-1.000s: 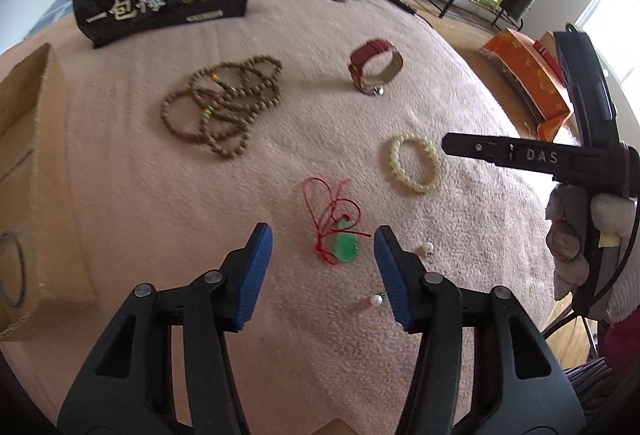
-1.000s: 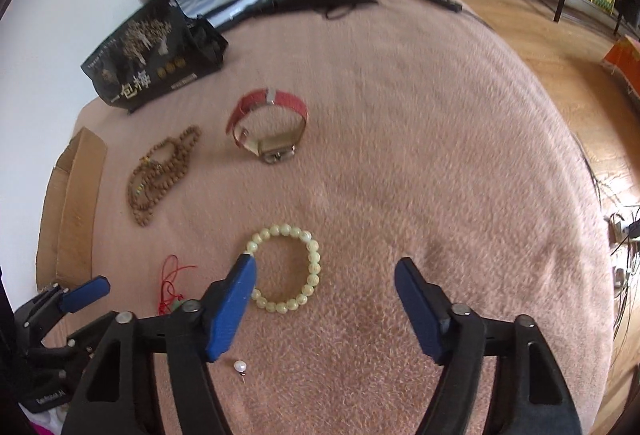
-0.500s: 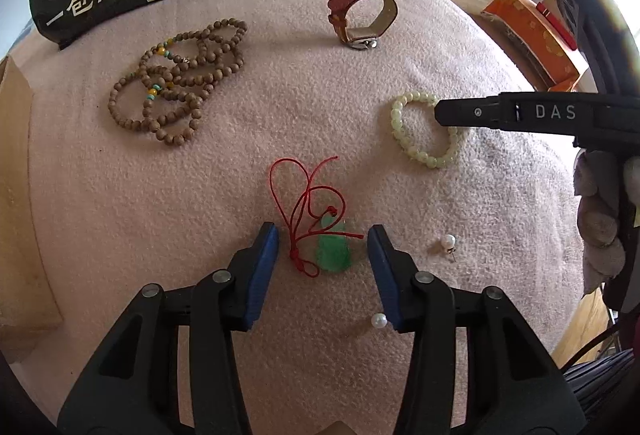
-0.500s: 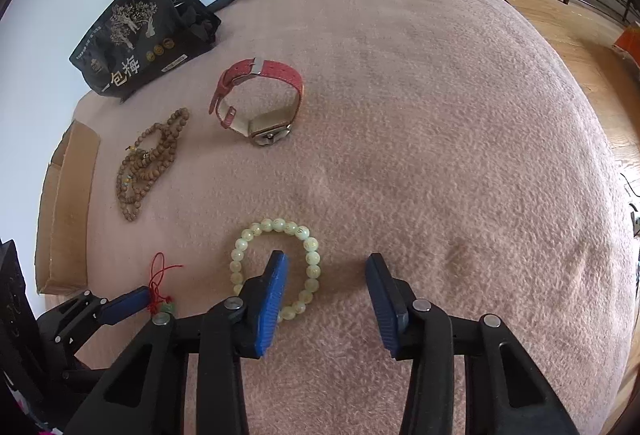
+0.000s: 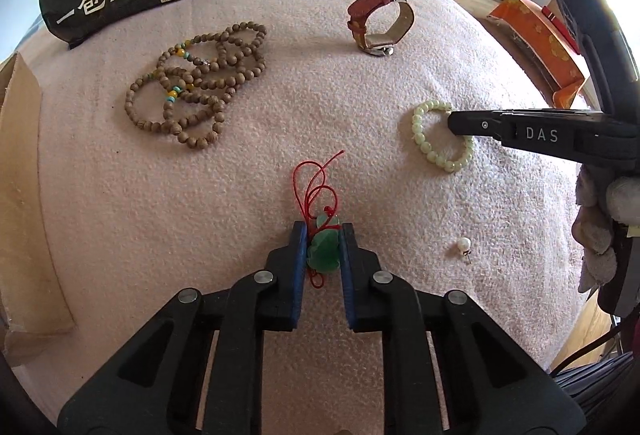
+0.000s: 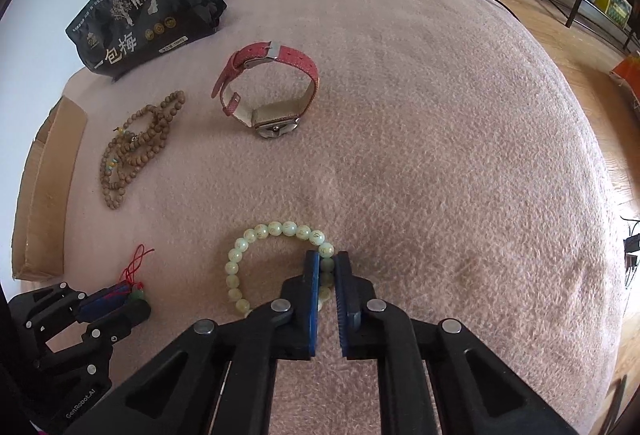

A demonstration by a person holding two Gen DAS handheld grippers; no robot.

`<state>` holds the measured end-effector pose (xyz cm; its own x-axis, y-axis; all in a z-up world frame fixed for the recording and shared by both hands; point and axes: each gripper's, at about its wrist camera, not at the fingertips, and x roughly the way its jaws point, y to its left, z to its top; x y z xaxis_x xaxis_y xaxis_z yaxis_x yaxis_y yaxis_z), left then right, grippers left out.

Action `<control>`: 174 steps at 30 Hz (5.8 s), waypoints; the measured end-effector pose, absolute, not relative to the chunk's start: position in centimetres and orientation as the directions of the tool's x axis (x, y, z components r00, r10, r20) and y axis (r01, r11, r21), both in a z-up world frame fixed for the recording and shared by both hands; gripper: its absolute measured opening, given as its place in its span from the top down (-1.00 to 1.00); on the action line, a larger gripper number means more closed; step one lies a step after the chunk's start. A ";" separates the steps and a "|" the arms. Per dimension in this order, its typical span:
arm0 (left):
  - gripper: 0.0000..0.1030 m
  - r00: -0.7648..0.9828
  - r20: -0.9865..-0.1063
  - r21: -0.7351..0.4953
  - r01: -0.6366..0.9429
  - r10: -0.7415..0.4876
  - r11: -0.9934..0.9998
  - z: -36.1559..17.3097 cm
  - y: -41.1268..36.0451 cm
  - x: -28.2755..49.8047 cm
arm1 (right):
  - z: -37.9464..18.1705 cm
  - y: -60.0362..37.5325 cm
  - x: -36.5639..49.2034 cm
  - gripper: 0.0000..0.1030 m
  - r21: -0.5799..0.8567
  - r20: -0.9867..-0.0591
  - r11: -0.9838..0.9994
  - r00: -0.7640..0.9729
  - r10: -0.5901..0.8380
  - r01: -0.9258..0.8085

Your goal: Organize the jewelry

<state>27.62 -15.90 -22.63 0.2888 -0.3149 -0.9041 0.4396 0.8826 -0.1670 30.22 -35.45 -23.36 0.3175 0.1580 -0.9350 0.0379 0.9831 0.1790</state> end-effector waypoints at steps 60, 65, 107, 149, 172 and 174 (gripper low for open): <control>0.73 0.586 -0.769 -0.279 0.051 -0.255 0.959 -11.3 11.7 30.6 | -9.1 -12.5 26.4 0.90 0.417 -0.672 0.826 0.484 0.561 -0.379; 0.73 0.581 -0.777 -0.273 0.035 -0.242 0.961 -11.8 12.4 31.7 | -9.6 -9.8 26.5 0.90 0.424 -0.673 0.808 0.454 0.584 -0.410; 0.30 0.638 -0.752 -0.197 0.018 -0.163 0.980 -10.0 10.6 30.7 | -10.6 -10.7 26.7 -0.66 0.270 -0.730 0.887 0.521 0.443 -0.376; -0.24 0.720 -0.651 -0.085 0.245 -0.239 0.966 -6.7 -2.4 24.9 | -9.4 -26.0 24.8 -0.99 0.015 -0.706 0.997 0.705 0.069 -0.082; 0.06 0.482 -0.778 -0.141 0.491 -0.403 0.860 -14.2 -12.2 21.6 | -12.8 -35.4 24.9 -0.92 0.099 -0.782 0.995 0.615 0.098 -0.032; 0.27 0.449 -0.793 -0.153 0.507 -0.412 0.848 -15.2 -12.9 21.2 | -13.9 -35.8 24.6 -0.82 0.144 -0.803 0.989 0.579 0.138 -0.035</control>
